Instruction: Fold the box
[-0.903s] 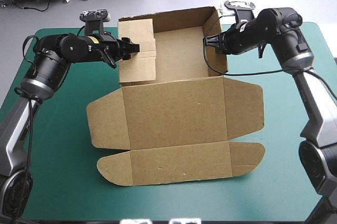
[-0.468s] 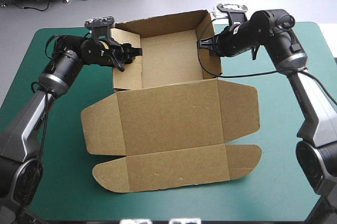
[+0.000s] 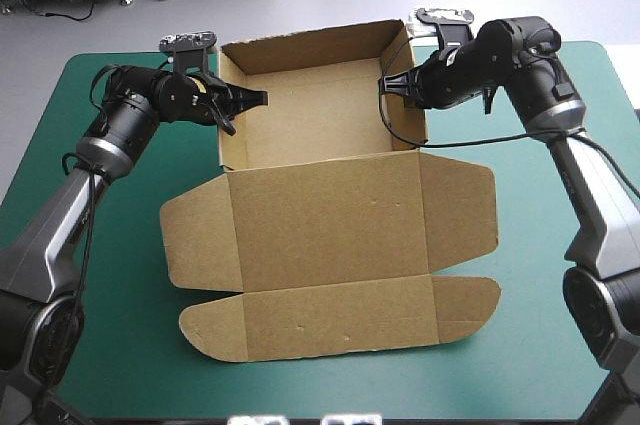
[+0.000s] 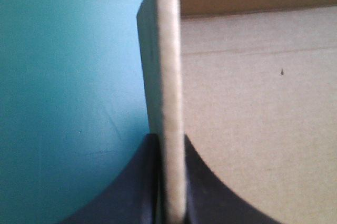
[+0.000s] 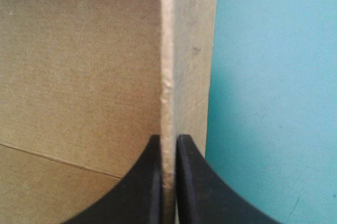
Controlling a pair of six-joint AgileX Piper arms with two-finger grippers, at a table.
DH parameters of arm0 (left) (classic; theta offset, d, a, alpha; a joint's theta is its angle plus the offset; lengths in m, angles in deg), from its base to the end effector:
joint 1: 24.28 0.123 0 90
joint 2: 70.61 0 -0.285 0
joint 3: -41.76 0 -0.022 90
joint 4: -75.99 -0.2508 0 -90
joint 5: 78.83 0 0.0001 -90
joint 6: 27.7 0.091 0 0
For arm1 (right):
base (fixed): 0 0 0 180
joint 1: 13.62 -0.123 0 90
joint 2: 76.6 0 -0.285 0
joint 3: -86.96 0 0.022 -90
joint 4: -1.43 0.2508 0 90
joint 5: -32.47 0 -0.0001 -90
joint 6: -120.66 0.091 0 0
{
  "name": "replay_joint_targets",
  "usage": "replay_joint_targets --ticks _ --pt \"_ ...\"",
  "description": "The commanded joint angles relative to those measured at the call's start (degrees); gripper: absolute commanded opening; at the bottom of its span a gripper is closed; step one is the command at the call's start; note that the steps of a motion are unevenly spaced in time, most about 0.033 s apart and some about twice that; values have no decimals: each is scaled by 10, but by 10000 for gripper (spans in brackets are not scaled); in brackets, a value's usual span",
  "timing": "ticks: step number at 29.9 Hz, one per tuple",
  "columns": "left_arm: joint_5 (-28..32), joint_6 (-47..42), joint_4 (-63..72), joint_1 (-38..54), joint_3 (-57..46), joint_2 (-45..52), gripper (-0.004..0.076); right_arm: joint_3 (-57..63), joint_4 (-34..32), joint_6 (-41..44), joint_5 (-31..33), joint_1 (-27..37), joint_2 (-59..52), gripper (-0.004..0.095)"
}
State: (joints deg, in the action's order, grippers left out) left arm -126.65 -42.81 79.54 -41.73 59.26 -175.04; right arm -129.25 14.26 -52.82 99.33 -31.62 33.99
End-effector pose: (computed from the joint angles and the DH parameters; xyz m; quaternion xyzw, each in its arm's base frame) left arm 0.3659 -0.1194 0.3704 0.0085 0.9226 -0.1358 0.3609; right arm 0.3672 0.1389 0.4095 -0.0865 0.9335 0.1790 0.2986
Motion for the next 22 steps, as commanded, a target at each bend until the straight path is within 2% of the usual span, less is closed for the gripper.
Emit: replay_joint_targets --ticks 1,5,8,12,15,22 --pt "34 -2 29 -5 22 26 -6 -16 33 5 -16 -2 -25 -3" --pt "18 1 18 -6 22 26 -6 -16 -40 29 5 -33 -11 -3" --pt "-17 1 -27 -17 22 25 -6 -17 -93 40 13 -71 0 -3" --pt "-60 -3 -65 -29 22 20 -6 -17 -128 56 24 -98 16 -2" --pt "-80 -3 -71 -29 22 18 -6 -17 -146 64 47 -108 26 -3" --pt "-121 -3 -97 -29 22 -11 -6 -16 -147 80 47 -109 30 -2"
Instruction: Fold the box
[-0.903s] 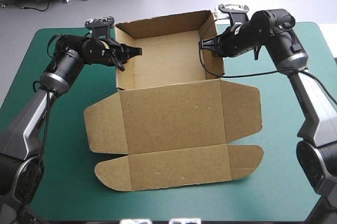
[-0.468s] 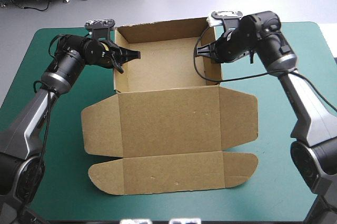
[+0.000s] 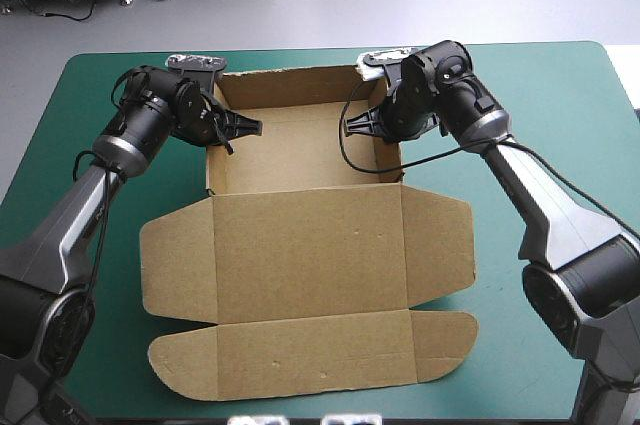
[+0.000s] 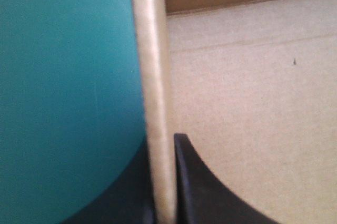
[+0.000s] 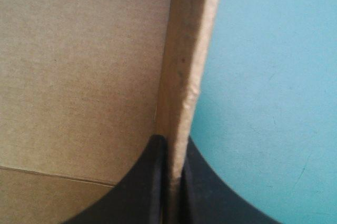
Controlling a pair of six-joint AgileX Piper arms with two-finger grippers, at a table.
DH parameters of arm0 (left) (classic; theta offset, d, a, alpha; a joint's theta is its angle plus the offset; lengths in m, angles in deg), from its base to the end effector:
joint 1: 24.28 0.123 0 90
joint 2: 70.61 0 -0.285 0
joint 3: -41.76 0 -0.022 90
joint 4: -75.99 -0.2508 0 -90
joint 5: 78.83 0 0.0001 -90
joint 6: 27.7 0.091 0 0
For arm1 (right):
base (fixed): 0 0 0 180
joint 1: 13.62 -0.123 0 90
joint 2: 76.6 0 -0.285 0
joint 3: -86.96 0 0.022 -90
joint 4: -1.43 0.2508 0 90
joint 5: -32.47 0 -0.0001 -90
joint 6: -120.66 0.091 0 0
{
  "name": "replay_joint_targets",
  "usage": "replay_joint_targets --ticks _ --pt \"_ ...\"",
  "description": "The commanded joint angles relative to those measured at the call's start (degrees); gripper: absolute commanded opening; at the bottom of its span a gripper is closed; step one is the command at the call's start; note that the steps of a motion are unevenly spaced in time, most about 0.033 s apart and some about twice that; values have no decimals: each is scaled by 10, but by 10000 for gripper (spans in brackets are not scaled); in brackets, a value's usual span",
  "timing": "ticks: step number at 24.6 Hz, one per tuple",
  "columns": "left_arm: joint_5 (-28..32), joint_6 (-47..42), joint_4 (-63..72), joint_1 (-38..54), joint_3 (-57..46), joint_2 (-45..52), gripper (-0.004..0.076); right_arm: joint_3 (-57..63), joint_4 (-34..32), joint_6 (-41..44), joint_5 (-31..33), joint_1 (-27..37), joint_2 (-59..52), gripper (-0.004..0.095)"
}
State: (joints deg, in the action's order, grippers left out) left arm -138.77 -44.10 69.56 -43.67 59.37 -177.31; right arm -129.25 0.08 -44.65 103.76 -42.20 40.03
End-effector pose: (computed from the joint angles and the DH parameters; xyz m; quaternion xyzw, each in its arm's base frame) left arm 0.3605 -0.1175 0.3444 0.0392 0.9615 -0.0303 0.2703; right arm 0.3649 0.1965 0.3610 -0.1182 0.9624 0.0792 0.2315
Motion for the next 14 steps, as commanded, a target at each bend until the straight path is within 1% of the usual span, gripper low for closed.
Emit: replay_joint_targets --ticks 1,7,14 --pt "-2 10 3 -9 21 8 -6 -16 -6 1 2 -3 -31 -2" --pt "-4 10 4 -9 21 -17 -6 -16 -3 2 2 -3 -7 -2" --pt "-26 15 4 -9 21 -72 -6 -16 13 2 3 -2 71 -2"
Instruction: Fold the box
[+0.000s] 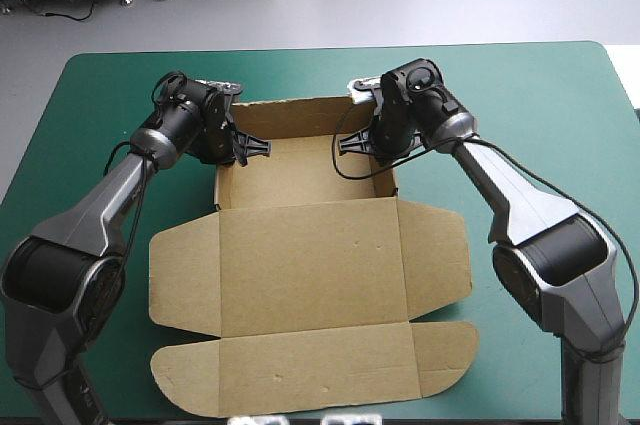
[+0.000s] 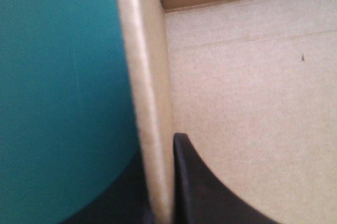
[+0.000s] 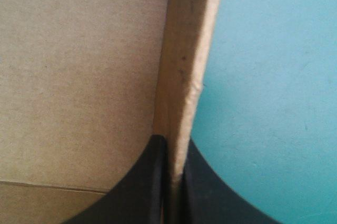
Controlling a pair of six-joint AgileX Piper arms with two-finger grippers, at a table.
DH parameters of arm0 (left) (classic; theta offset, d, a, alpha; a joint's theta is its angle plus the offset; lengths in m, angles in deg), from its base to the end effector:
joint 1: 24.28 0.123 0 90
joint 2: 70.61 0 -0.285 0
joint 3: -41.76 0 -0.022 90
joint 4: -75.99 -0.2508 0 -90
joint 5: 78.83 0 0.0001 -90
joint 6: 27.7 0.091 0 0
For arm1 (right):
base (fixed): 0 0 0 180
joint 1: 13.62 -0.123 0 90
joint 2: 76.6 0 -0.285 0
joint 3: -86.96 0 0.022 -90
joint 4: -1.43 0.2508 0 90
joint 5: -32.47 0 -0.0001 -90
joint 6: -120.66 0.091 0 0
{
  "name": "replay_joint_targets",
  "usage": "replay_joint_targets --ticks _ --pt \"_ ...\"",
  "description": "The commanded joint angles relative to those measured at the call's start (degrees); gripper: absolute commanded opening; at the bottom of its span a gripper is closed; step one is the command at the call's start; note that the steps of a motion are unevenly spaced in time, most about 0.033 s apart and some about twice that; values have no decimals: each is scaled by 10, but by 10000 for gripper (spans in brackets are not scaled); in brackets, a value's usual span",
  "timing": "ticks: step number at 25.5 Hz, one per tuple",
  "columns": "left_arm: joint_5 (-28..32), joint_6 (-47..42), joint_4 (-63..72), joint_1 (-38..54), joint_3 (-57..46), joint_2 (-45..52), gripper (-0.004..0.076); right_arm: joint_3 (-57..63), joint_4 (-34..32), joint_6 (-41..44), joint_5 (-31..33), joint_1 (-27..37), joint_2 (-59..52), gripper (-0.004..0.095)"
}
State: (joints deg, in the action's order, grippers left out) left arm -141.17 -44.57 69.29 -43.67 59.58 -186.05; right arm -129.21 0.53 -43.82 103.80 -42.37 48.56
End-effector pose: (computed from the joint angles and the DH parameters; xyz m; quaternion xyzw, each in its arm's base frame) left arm 0.3852 -0.1256 0.2839 0.0393 0.9824 -0.0011 0.1824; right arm 0.3908 0.2129 0.2967 -0.1147 0.9786 0.0572 0.1612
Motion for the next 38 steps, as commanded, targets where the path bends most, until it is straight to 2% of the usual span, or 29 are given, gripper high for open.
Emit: replay_joint_targets --ticks 1,5,14,17,23,25,38 --pt "-3 22 7 -9 19 9 -6 -16 12 -6 3 -1 -7 -3" --pt "-6 30 3 -8 19 -26 -6 -16 28 -6 3 15 21 -4" --pt "7 29 4 -8 19 -25 11 -16 27 -17 3 16 20 18" --pt "7 29 4 -8 19 -21 94 -18 27 -20 3 16 20 138" --pt "7 29 4 -8 19 -7 393 -18 31 -28 3 16 16 500" --pt "7 29 3 -8 21 -6 433 -18 31 -28 3 16 15 567" --pt "33 27 -32 -8 37 18 435 -98 21 -24 3 16 -3 575"
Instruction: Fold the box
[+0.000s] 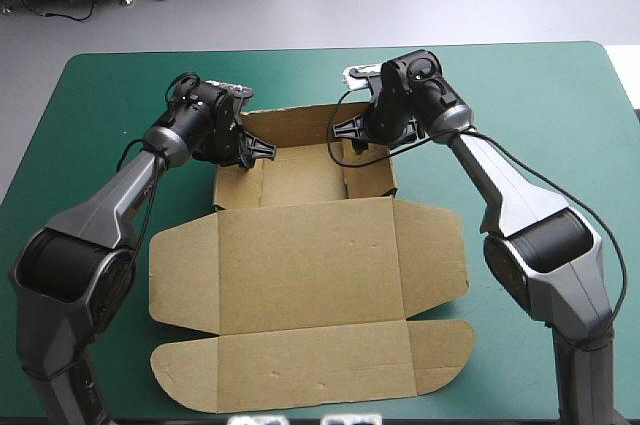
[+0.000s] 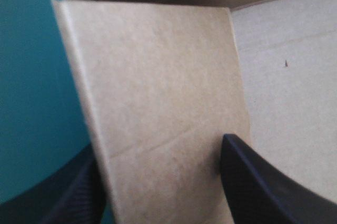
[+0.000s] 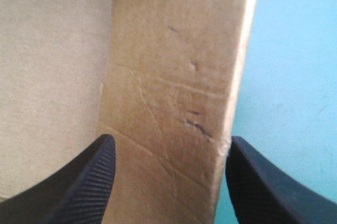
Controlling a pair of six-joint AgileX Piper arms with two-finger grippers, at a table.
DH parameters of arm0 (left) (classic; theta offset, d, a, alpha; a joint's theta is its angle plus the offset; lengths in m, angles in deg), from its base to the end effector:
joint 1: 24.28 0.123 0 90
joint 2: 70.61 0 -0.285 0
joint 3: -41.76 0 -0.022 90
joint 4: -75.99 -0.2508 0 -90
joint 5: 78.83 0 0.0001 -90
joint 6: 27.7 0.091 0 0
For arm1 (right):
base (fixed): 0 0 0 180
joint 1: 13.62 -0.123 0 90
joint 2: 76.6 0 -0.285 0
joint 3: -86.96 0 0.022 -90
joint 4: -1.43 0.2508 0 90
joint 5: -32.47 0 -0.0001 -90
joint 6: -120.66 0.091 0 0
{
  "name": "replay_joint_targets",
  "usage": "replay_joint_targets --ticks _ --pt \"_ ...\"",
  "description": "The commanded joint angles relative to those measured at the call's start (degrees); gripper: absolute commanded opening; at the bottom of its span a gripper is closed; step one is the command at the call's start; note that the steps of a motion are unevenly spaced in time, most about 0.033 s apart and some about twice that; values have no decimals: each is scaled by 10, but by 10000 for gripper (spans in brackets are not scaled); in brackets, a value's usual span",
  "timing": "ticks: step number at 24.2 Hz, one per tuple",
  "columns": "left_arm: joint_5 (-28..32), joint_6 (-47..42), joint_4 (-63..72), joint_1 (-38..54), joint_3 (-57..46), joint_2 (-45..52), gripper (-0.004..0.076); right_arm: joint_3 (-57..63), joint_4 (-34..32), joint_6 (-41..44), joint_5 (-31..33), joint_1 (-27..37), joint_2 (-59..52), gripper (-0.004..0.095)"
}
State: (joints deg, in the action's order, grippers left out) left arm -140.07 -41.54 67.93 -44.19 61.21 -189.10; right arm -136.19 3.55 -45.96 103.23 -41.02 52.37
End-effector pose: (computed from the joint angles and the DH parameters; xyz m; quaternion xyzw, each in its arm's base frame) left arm 0.3967 -0.1318 0.2709 0.0748 0.9802 0.0140 0.1828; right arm 0.4103 0.2163 0.3013 -0.1171 0.9720 0.0879 0.1838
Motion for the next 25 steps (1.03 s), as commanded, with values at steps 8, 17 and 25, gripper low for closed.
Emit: replay_joint_targets --ticks 8,17,25 --pt "26 1 -58 -3 31 132 429 -44 -37 -6 9 2 -80 570" --pt "145 17 -35 -3 -119 323 408 -44 -28 -23 9 1 -145 511" --pt "282 14 -26 -3 -335 502 408 0 -10 -35 9 1 -181 510"
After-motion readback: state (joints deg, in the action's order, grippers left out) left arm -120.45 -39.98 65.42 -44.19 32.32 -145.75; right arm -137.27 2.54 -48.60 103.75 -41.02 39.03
